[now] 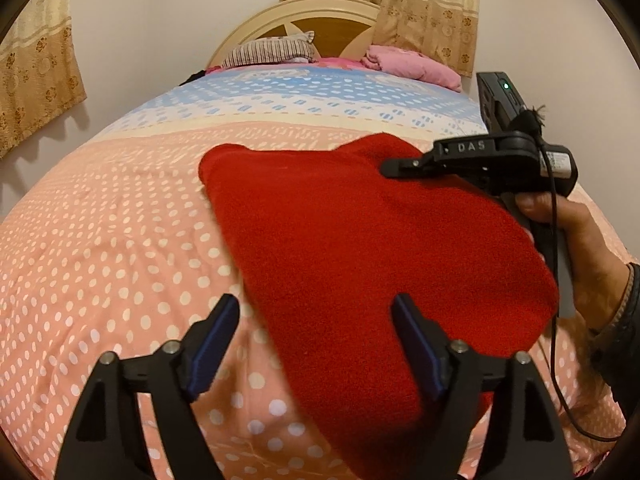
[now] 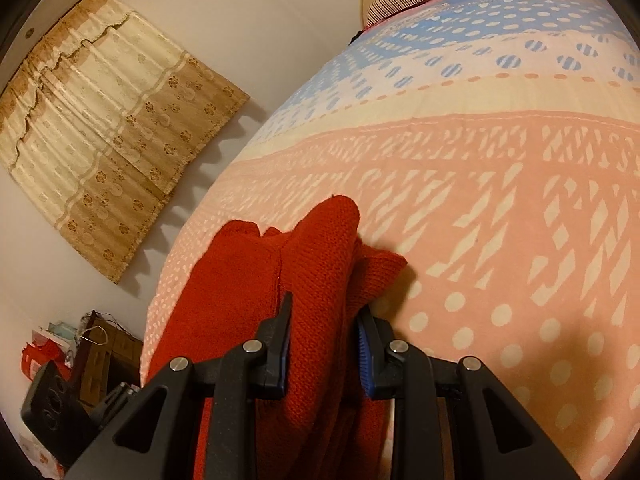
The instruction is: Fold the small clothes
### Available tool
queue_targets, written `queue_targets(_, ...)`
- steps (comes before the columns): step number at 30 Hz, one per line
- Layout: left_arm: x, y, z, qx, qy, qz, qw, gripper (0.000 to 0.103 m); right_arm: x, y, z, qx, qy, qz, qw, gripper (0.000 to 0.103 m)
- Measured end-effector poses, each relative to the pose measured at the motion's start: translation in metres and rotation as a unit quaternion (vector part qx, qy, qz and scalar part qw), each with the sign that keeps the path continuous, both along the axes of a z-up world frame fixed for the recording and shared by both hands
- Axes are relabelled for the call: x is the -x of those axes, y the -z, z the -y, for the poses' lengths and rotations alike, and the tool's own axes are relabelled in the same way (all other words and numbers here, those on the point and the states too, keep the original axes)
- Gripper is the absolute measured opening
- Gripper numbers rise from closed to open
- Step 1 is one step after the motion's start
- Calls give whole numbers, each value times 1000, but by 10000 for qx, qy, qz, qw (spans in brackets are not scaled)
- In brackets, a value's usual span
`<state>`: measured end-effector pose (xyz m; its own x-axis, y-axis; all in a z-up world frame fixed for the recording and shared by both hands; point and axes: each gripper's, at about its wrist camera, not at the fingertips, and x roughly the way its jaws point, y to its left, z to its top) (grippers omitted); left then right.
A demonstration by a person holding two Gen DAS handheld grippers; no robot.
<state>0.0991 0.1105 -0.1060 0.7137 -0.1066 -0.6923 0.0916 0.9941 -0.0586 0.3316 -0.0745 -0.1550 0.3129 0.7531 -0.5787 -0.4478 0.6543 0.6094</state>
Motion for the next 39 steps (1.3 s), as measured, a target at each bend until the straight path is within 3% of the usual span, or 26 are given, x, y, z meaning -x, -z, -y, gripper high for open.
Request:
queue_targets(8, 8, -5, 0, -56, -28, 28, 10000, 86, 0, 6, 4, 85, 93, -67, 9999, 29)
queue_targets(12, 14, -21, -1, -269, -180, 356, 9988, 86, 4, 2, 4, 188, 161, 13, 9997, 29)
queue_targets(14, 11, -29, -9, -241, -292, 475, 9982, 92, 8, -1, 7, 213, 256, 71, 9994, 31)
queue_targets(20, -11, -19, -20, -414, -489, 393, 9972, 94, 39, -40, 19, 254, 465, 806, 9953, 34)
queue_targets(25, -13, -11, -23, -317, -560, 336, 9974, 95, 84, -80, 15, -222, -71, 1266, 9917, 51)
queue_targets(31, -4, -6, -20, -414, -561, 318, 9971, 99, 119, -57, -5, -28, -700, 964, 9929, 51)
queue_targets(33, -4, -4, -19, -405, -544, 287, 9973, 100, 123, -42, -3, 303, -555, 891, 9940, 51)
queue_targets(39, -2, 0, -12, -436, -537, 284, 9972, 100, 128, -32, 15, 25, -242, 757, 9968, 50)
